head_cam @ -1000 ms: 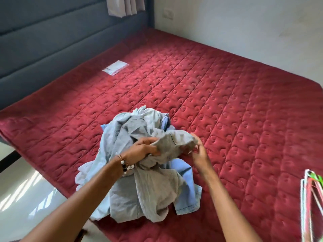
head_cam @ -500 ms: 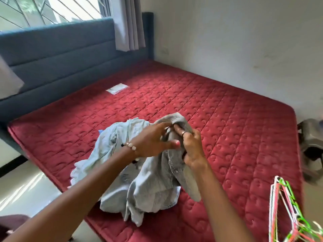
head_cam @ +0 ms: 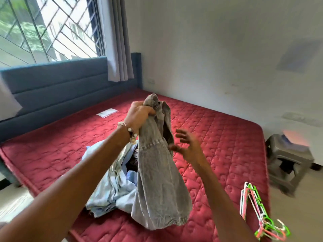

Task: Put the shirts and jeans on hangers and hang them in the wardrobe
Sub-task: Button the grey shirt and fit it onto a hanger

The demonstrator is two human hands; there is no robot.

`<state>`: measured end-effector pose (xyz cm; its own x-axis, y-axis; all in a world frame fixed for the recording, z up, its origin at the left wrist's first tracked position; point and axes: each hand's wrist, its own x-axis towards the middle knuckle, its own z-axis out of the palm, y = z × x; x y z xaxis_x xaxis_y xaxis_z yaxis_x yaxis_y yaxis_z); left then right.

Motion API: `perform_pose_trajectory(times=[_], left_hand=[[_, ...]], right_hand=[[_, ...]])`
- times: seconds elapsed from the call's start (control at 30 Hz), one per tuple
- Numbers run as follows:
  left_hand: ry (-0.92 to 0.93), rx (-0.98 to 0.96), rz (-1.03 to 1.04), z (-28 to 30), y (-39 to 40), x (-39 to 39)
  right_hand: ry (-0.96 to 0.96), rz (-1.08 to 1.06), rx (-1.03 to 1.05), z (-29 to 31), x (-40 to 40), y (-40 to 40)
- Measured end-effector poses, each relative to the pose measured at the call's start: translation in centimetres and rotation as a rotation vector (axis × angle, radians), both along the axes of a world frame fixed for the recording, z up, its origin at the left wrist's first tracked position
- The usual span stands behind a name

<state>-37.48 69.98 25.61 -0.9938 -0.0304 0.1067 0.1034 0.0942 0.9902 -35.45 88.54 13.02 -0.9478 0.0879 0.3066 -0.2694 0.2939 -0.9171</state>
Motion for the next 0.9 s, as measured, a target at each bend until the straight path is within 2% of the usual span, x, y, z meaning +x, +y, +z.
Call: perform_pose_trajectory(times=[0.07, 0.13, 0.27, 0.4, 0.47, 0.5, 0.57, 0.6, 0.63, 0.7, 0.77, 0.83, 0.9], left_hand=[[0.0, 0.133, -0.105, 1.6, 0.1, 1.2], [0.018, 0.167, -0.192, 2.7, 0.3, 2.2], [0.062, 0.134, -0.287, 3.5, -0.7, 3.2], [0.038, 0.14, -0.356, 2.9, -2.7, 2.9], [0.012, -0.043, -0.29, 2.3, -3.4, 2.0], [0.025, -0.238, -0.2, 1.7, -3.8, 1.1], [0.095, -0.796, 0.027, 0.5, -4.4, -0.4], [0.168, -0.986, 0.1, 0.1, -4.3, -0.5], [0.254, -1.038, 0.075, -0.2, -3.8, -0.5], [0.385, -0.95, -0.172, -0.6, -2.1, 0.1], [0.395, -0.929, -0.313, -1.0, -0.2, 0.5], [0.455, -0.914, -0.249, -2.1, 1.0, 0.4], [0.464, -0.806, -0.147, -2.9, 1.5, 0.2]], right_hand=[[0.025, 0.077, 0.231, -1.4, 0.6, 0.2], [0.051, 0.012, 0.283, -1.2, 0.8, -0.2], [0.06, -0.163, 0.31, 0.9, 0.7, 0.1], [-0.02, -0.038, 0.264, 2.3, -0.4, 1.8], [0.025, -0.083, 0.311, 3.0, -0.5, 2.0], [0.069, -0.159, 0.283, 3.7, -0.5, 2.1], [0.159, -0.285, 0.183, 5.8, 0.0, 2.1], [0.197, -0.301, 0.177, 7.1, 0.3, 1.9], [0.216, -0.282, 0.218, 8.3, 0.3, 1.5], [0.252, -0.195, 0.382, 10.8, 0.5, 0.1], [0.316, -0.158, 0.47, 12.5, 0.5, -1.1], [0.385, -0.2, 0.516, 13.5, 0.3, -1.6], [0.436, -0.272, 0.555, 13.9, -0.1, -1.2]])
